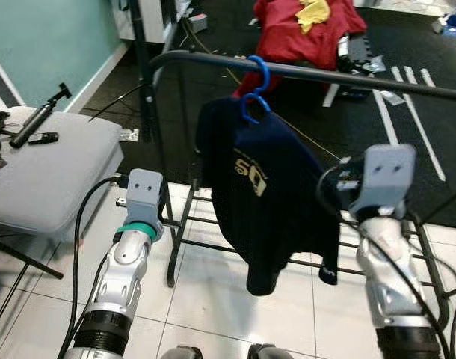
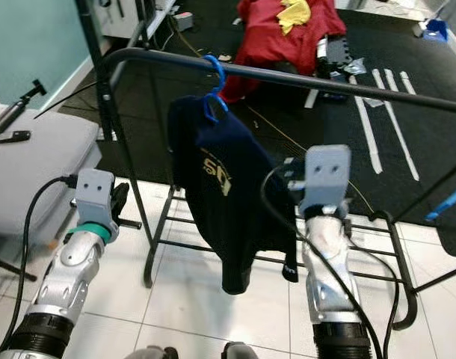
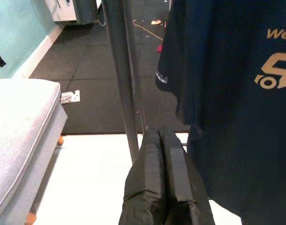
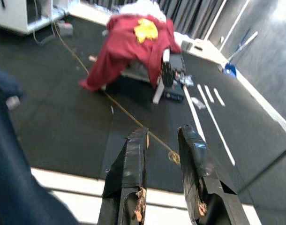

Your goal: Hang hanger

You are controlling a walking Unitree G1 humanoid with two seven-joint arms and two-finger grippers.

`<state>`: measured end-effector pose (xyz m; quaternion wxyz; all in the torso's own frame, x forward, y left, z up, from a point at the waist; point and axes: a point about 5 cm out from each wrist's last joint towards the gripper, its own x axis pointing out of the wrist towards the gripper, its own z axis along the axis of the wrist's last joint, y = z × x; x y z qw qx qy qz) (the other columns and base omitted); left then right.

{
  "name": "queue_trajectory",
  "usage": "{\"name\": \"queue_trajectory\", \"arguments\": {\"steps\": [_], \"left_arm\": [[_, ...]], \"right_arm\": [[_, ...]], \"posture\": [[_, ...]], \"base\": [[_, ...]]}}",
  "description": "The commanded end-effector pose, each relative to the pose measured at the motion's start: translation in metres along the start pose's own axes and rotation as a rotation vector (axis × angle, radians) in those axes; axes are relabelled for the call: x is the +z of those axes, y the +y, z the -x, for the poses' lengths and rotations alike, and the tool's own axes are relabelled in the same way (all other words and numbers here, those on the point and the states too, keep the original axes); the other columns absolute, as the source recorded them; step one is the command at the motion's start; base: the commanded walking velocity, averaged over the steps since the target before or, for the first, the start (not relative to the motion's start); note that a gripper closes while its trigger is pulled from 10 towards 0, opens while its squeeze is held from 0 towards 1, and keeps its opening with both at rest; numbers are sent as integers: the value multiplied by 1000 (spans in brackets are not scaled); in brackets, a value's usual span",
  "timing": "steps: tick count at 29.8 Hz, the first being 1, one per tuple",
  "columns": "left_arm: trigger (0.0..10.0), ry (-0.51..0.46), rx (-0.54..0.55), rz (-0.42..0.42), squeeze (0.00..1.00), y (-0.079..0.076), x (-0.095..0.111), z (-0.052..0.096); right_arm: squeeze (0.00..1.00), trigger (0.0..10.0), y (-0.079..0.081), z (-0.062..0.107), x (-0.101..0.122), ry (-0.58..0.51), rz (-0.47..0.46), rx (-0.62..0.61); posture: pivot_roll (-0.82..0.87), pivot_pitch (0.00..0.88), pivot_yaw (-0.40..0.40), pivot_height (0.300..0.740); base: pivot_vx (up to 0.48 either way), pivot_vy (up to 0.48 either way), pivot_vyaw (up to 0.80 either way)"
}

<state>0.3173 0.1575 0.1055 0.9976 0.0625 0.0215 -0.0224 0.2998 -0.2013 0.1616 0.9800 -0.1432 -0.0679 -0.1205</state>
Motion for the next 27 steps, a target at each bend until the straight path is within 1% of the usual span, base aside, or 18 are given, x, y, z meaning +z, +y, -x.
{"name": "queue_trajectory", "arguments": {"steps": [1, 4, 6, 7, 8, 9, 11, 12, 13, 14, 15, 16, 17, 18, 19, 25, 26, 27], "left_arm": [[10000, 15, -4, 7, 0, -2, -4, 2], [10000, 10, -8, -3, 0, -2, -3, 2], [10000, -5, -8, -7, 0, -2, -1, 3], [10000, -5, -8, -7, 0, -2, -1, 3], [10000, -15, -4, -1, 0, -1, 1, 3], [10000, -25, -1, 4, 0, 0, 2, 3], [10000, -25, -1, 4, 0, 0, 2, 3], [10000, -43, -6, 20, 0, 1, 5, 3], [10000, -43, -6, 20, 0, 1, 5, 3], [10000, -48, -10, 26, 0, 0, 5, 3], [10000, -48, -10, 26, 0, 0, 5, 3], [10000, -52, -15, 28, 0, 0, 6, 3], [10000, -52, -15, 28, 0, 0, 6, 3], [10000, -57, -17, 30, 0, 1, 7, 3], [10000, -62, -19, 30, 0, 1, 8, 4], [10000, -83, -39, 27, 0, 3, 13, 4], [10000, -97, -64, 11, 0, 2, 16, 5], [10000, -106, -87, -9, 0, 2, 18, 5]], "right_arm": [[0, 10000, -3, 1, -5, 26, 3, -8], [0, 10000, -1, 2, -3, 15, -10, 7], [0, 10000, -1, 1, 6, -32, -15, 13], [0, 10000, -1, 1, 6, -32, -15, 13], [0, 10000, -2, 1, 12, -72, -13, 16], [0, 10000, -1, 1, 19, -110, -32, 32], [0, 10000, -1, 1, 19, -110, -32, 32], [545, 10000, 10, 4, 32, -153, -165, 151], [545, 10000, 10, 4, 32, -153, -165, 151], [545, 10000, 16, 6, 35, -155, -232, 209], [545, 10000, 16, 6, 35, -155, -232, 209], [533, 10000, 21, 7, 40, -154, -303, 269], [533, 10000, 21, 7, 40, -154, -303, 269], [522, 10000, 24, 9, 45, -163, -344, 321], [514, 10000, 25, 10, 49, -173, -365, 355], [541, 10000, 24, 10, 55, -199, -353, 391], [851, 10000, 23, 11, 56, -207, -340, 404], [1000, 10000, 24, 12, 57, -212, -323, 432]], "posture": [[-16, 86, 30, 740], [-16, 88, 30, 740], [-17, 92, 31, 740], [-17, 92, 31, 740], [-18, 94, 31, 740], [-18, 94, 31, 740], [-18, 94, 31, 740], [-17, 96, 33, 740], [-17, 96, 33, 740], [-17, 96, 33, 740], [-17, 96, 33, 740], [-18, 97, 33, 740], [-18, 97, 33, 740], [-20, 98, 34, 740], [-21, 98, 35, 740], [-22, 100, 38, 740], [-20, 99, 37, 740], [-19, 101, 38, 740]], "base": [[0, 0, 0], [0, 0, 0], [0, 0, 0], [0, 0, 0], [0, 0, 0], [0, 0, 0], [0, 0, 0], [0, 0, 0], [0, 0, 0], [0, 0, 0], [0, 0, 0], [0, 0, 0], [0, 0, 0], [0, 0, 0], [0, 0, 0], [0, 0, 0], [0, 0, 0], [0, 0, 0]]}}
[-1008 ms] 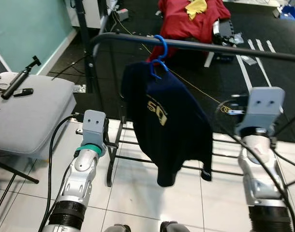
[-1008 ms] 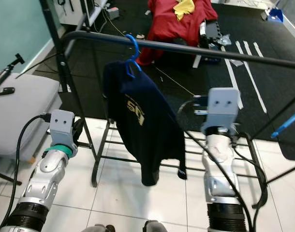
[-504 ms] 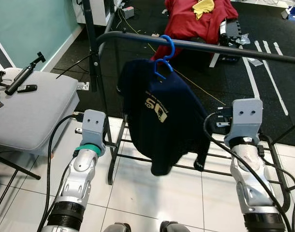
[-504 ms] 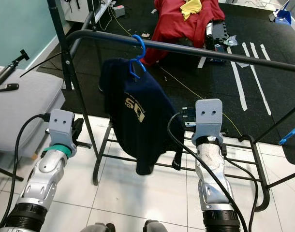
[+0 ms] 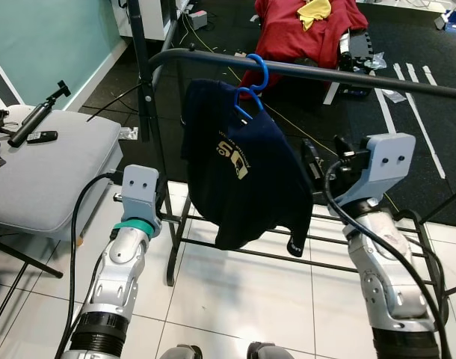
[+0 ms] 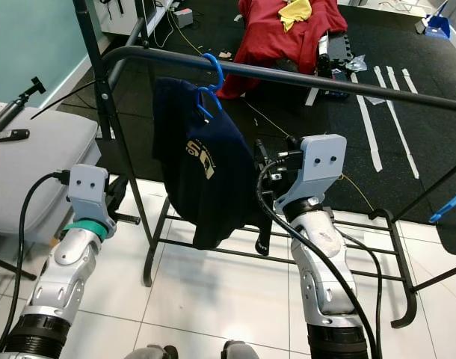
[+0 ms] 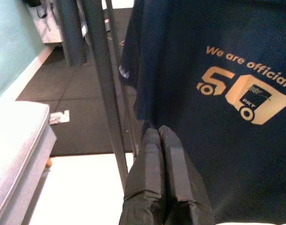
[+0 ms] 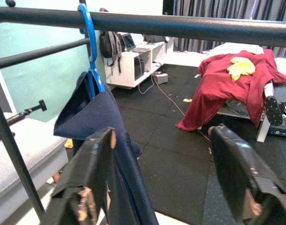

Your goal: Hang hanger

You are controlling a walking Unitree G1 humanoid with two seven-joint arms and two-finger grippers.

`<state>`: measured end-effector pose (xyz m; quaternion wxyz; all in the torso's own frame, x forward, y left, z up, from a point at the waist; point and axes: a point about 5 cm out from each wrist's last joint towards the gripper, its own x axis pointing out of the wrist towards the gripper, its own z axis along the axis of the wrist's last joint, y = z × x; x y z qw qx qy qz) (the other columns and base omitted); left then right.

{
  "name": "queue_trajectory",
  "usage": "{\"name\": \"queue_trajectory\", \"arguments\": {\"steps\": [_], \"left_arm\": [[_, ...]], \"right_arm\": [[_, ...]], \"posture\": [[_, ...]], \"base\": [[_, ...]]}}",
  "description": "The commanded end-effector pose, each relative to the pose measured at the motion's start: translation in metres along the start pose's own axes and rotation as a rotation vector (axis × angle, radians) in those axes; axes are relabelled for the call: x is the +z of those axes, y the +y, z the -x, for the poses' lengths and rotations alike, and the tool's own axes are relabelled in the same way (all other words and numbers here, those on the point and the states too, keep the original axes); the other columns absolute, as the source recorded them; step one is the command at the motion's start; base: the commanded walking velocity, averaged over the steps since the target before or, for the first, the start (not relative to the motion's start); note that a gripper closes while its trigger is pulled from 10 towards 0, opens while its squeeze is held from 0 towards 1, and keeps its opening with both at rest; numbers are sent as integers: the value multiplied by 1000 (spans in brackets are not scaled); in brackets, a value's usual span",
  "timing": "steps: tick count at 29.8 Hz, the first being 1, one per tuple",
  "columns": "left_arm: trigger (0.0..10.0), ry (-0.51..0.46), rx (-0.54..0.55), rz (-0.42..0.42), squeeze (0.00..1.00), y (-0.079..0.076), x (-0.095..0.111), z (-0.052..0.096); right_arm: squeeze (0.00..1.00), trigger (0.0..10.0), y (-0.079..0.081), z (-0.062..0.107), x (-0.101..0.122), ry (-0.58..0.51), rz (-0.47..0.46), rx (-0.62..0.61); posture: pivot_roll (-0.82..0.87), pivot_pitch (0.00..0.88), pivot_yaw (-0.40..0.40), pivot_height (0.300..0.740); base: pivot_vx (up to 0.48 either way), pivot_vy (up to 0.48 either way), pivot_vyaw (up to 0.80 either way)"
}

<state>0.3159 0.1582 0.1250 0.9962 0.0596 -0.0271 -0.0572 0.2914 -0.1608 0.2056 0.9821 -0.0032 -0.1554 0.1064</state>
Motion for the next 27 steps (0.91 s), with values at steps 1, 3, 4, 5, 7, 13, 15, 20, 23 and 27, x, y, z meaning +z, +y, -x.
{"name": "queue_trajectory", "arguments": {"steps": [1, 3, 4, 5, 7, 13, 15, 20, 23, 27], "left_arm": [[10000, -5, -24, -10, 0, -1, -1, 3], [10000, -8, -33, -39, 0, 1, 1, 3], [10000, -7, -29, -44, 0, 2, 1, 3], [10000, -7, -29, -44, 0, 2, 1, 3], [10000, -1, -23, -52, 0, 3, 1, 2], [10000, -1, -26, -54, 0, 1, 2, 1], [10000, 0, -23, -58, 0, -1, 4, 0], [10000, -1, -25, -60, 0, -3, 5, 1], [10000, -2, -26, -61, 0, -4, 5, 2], [10000, -2, -27, -66, 0, -4, 5, 3]], "right_arm": [[1000, 10000, 2, 1, 2, -1, 6, 26], [1000, 10000, 4, 2, 0, 27, 39, 83], [1000, 10000, 4, 2, -1, 42, 50, 98], [1000, 10000, 4, 2, -1, 42, 50, 98], [1000, 10000, 2, 1, -8, 93, 81, 116], [1000, 10000, -2, -3, -12, 139, 112, 121], [0, 10000, -6, -13, -10, 146, 109, 80], [0, 10000, -8, -27, -4, 135, 100, 49], [0, 10000, -8, -32, 1, 112, 108, 40], [0, 10000, -7, -36, 5, 89, 20, 59]], "posture": [[-19, 101, 38, 740], [-17, 102, 38, 740], [-17, 102, 38, 740], [-17, 102, 38, 740], [-16, 104, 38, 740], [-12, 108, 36, 740], [-12, 114, 36, 740], [-8, 114, 30, 740], [-7, 114, 27, 740], [-8, 116, 27, 740]], "base": [[0, 0, 0], [0, 0, 0], [0, 0, 0], [0, 0, 0], [0, 0, 0], [0, 0, 0], [0, 0, 0], [0, 0, 0], [0, 0, 0], [0, 0, 0]]}}
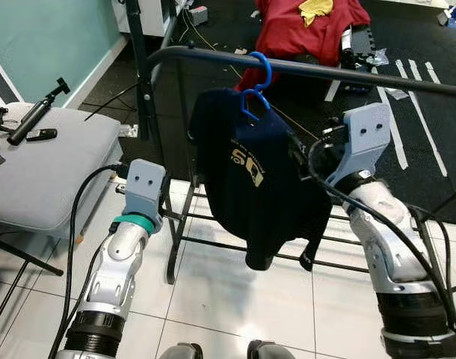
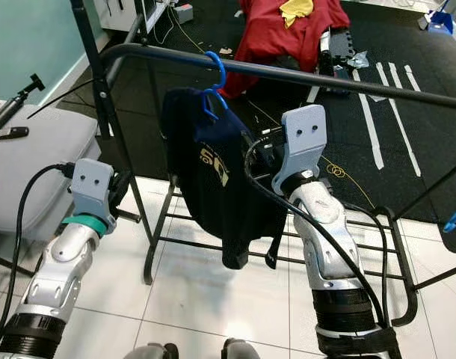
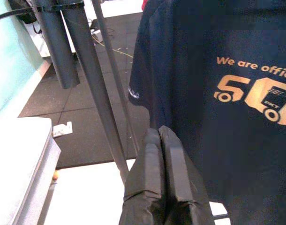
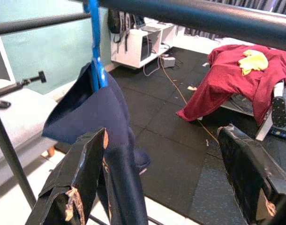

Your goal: Hang hanger

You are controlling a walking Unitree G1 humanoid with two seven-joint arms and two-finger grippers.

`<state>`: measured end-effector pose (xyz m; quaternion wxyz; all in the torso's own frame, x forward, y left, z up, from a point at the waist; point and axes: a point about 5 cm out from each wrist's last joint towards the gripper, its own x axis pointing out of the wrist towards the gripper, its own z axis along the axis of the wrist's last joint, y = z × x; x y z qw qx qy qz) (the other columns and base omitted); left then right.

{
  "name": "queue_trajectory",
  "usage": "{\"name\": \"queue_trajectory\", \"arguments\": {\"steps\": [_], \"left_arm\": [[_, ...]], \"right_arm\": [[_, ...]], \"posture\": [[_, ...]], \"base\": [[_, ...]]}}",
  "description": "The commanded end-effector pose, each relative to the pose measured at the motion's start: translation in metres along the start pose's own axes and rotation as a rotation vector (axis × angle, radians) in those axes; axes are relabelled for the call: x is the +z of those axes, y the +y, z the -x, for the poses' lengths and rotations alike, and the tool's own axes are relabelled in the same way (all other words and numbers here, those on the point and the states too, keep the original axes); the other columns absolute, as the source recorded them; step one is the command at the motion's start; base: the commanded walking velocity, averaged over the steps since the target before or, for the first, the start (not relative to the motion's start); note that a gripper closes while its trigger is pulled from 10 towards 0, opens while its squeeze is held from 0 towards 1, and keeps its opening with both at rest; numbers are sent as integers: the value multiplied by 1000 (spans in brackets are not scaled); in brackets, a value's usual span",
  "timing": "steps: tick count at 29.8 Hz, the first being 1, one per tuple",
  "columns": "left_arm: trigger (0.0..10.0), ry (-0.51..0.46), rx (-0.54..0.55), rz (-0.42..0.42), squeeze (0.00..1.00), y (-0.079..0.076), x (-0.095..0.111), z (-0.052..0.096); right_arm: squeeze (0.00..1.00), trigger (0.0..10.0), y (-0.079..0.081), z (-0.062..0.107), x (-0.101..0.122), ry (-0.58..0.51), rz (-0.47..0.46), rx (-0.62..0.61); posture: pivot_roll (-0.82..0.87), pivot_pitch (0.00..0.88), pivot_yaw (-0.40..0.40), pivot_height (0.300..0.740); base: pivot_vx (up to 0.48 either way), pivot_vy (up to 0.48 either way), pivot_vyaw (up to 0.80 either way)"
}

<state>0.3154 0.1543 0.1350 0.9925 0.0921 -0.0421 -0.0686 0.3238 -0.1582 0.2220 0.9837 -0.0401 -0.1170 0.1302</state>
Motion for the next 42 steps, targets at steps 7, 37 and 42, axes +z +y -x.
{"name": "queue_trajectory", "arguments": {"steps": [7, 37, 42], "left_arm": [[10000, 23, -15, -10, 0, -3, -4, 5], [10000, 25, -83, -31, 0, -21, 0, 6], [10000, 23, -108, -40, 0, -29, 1, 4]], "right_arm": [[0, 10000, -4, -1, 4, -24, -223, 94], [0, 10000, 14, -33, 2, 17, 75, 135], [0, 10000, 27, -48, 0, 34, 55, 197]], "posture": [[-9, 119, 26, 740], [-6, 115, 38, 740], [-7, 124, 36, 740]], "base": [[0, 0, 0], [0, 0, 0], [0, 0, 0]]}}
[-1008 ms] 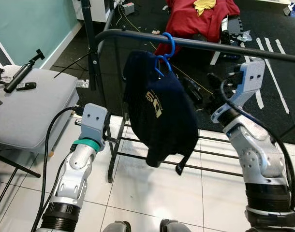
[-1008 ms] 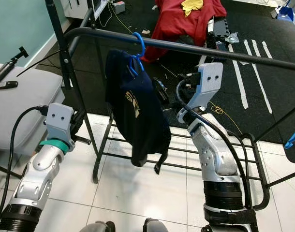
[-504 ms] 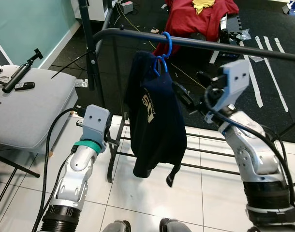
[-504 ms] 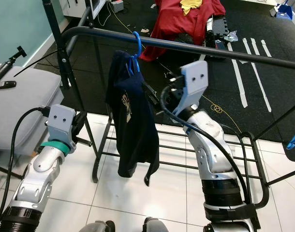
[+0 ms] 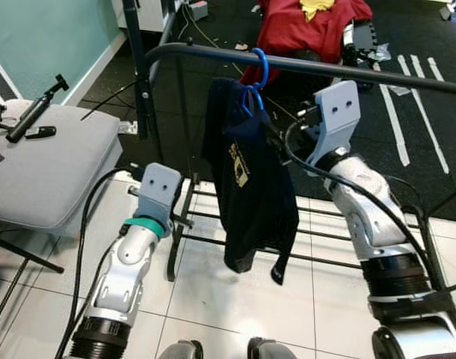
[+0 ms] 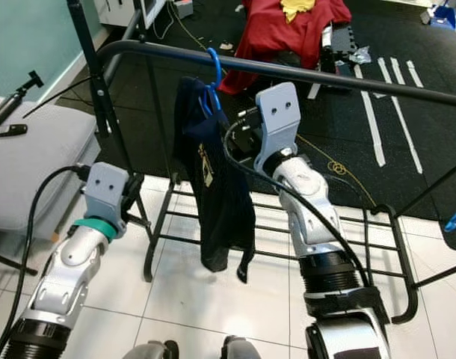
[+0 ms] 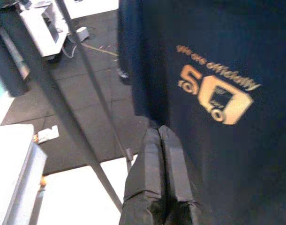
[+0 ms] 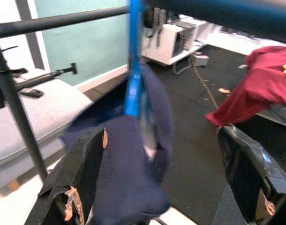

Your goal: Hang hanger

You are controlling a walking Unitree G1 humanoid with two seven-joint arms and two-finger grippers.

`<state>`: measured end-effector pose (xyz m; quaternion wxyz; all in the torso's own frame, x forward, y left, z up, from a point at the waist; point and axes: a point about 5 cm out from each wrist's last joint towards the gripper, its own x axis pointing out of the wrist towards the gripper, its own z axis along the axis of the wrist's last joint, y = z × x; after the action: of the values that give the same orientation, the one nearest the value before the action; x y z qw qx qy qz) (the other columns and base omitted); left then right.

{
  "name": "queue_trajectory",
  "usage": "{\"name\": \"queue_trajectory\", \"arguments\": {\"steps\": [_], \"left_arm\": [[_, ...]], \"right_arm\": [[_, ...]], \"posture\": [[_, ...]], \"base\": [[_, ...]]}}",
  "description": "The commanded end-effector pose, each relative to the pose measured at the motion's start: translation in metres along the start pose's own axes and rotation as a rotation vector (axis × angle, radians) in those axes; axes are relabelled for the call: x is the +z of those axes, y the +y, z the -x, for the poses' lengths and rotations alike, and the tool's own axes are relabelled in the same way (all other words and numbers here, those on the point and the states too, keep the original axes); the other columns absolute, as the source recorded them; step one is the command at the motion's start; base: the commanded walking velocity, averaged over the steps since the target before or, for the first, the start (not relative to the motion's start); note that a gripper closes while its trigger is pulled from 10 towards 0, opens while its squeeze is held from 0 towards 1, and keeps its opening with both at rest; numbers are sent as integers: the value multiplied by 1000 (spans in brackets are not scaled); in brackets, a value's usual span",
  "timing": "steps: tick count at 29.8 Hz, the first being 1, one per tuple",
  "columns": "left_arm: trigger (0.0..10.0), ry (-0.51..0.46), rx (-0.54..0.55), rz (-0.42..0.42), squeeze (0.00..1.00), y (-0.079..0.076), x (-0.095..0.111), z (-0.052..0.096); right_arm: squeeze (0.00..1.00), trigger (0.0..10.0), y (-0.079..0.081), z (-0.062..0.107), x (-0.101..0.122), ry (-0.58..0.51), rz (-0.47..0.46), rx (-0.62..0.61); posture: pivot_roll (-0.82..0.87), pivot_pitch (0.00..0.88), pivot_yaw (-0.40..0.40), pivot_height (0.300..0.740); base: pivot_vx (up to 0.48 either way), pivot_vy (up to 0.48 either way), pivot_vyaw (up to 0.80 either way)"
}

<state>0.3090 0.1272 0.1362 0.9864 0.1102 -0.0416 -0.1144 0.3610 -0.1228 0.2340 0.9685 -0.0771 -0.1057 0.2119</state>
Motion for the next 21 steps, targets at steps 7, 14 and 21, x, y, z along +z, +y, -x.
{"name": "queue_trajectory", "arguments": {"steps": [7, 14, 21], "left_arm": [[10000, 31, -10, -9, 0, -2, -5, 2], [10000, 38, 0, -12, 0, 1, -6, 4], [10000, 41, -2, -18, 0, 1, -6, 3]], "right_arm": [[0, 10000, 8, -10, 4, -20, -1, 89], [0, 10000, 2, -17, 5, -23, 43, 82], [0, 10000, 7, -30, 7, -5, 85, 102]], "posture": [[-4, 132, 26, 740], [-5, 137, 25, 740], [-1, 139, 31, 740]], "base": [[0, 0, 0], [0, 0, 0], [0, 0, 0]]}}
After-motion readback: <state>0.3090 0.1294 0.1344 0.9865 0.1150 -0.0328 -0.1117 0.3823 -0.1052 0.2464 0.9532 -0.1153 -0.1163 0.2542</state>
